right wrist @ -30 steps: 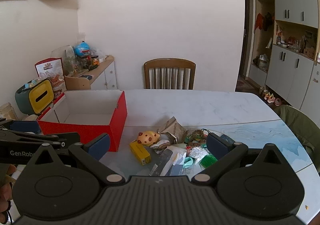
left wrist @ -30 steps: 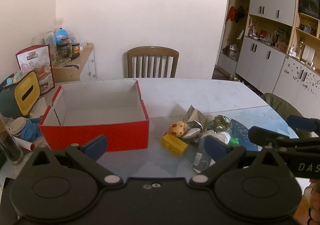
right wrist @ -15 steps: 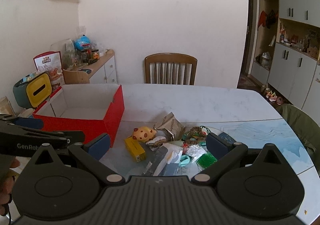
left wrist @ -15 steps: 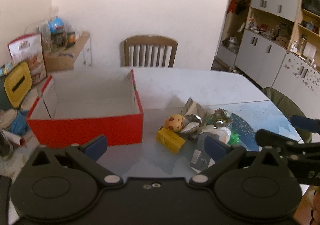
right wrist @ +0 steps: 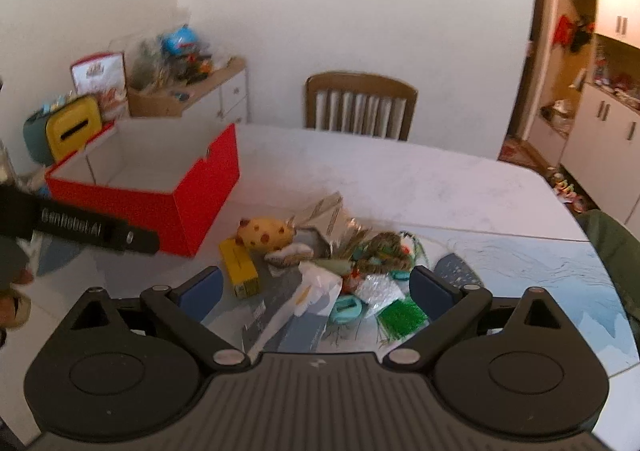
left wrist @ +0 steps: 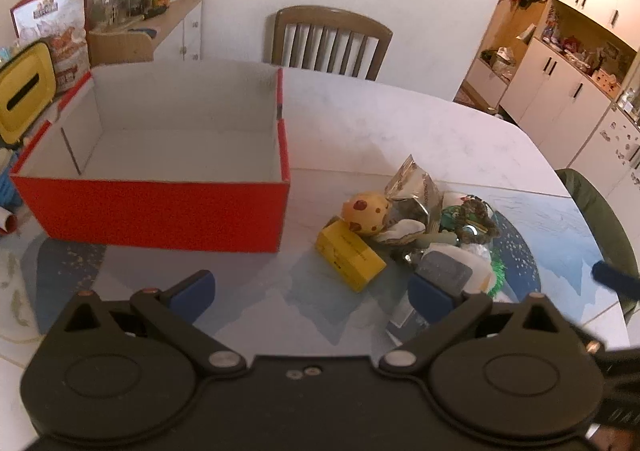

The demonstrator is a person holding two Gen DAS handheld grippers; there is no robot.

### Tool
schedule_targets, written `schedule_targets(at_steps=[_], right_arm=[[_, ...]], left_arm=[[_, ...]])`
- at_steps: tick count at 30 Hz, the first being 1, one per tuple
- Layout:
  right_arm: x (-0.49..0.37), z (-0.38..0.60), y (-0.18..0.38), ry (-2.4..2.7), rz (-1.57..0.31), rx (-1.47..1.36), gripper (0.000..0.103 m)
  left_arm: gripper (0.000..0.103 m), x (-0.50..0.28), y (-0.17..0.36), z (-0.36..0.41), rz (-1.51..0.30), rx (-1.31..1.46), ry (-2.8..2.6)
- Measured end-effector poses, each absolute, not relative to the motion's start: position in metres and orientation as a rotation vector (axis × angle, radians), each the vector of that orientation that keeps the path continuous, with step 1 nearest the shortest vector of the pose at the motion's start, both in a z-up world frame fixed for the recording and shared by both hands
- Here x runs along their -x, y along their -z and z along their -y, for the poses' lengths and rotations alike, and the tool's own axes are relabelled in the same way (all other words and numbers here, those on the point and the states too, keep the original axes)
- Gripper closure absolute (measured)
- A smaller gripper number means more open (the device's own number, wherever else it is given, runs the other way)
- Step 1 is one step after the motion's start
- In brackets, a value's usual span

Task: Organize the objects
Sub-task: 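Move both tools toward the clutter pile beside the red box, then grasp the yellow box with the left tool while the right tool grasps the white plastic bag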

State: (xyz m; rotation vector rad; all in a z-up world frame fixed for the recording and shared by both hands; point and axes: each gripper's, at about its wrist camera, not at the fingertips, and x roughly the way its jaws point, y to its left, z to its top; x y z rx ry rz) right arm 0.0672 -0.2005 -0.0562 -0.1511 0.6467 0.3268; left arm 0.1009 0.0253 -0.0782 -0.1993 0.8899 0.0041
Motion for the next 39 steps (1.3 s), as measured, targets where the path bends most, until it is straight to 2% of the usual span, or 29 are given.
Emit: schedule_targets(at_steps=[8,24,27,30,35,37,39], right_arm=[[-0.093,0.205,0.088,-0.389,-0.734,0.171,0.006],[-0.130,0.207,0.130,-0.494,-0.866,0.126,0.030],[-0.133,0.205,0.134,-0.507,-0.868,0.136,0.031],[-0.136,0.204,0.137,-0.512,-0.872,0.137,0.032],[-0.144,0.200,0.143,-0.516,-0.877,0.144,0.040],[-0.147,0.201,0.144,-0.515,-0.883,0.137,0.047],[-0.149,0.203,0.145,-0.516,-0.890,0.131,0.049]], left_arm=[[0.001,-0.127,0.099,-0.002,-0.935,0.173,-0.033],[0.007,-0.180,0.144,0.035,-1.000,0.125,-0.165],[0.015,-0.187,0.151,0.037,-1.013,0.143,-0.194],[0.017,-0.193,0.156,0.037,-1.021,0.153,-0.213],[0.025,-0.197,0.166,0.039,-1.035,0.143,-0.229],[0.031,-0.200,0.170,0.039,-1.038,0.142,-0.231],[0.038,-0.202,0.173,0.039,-1.039,0.142,-0.230]])
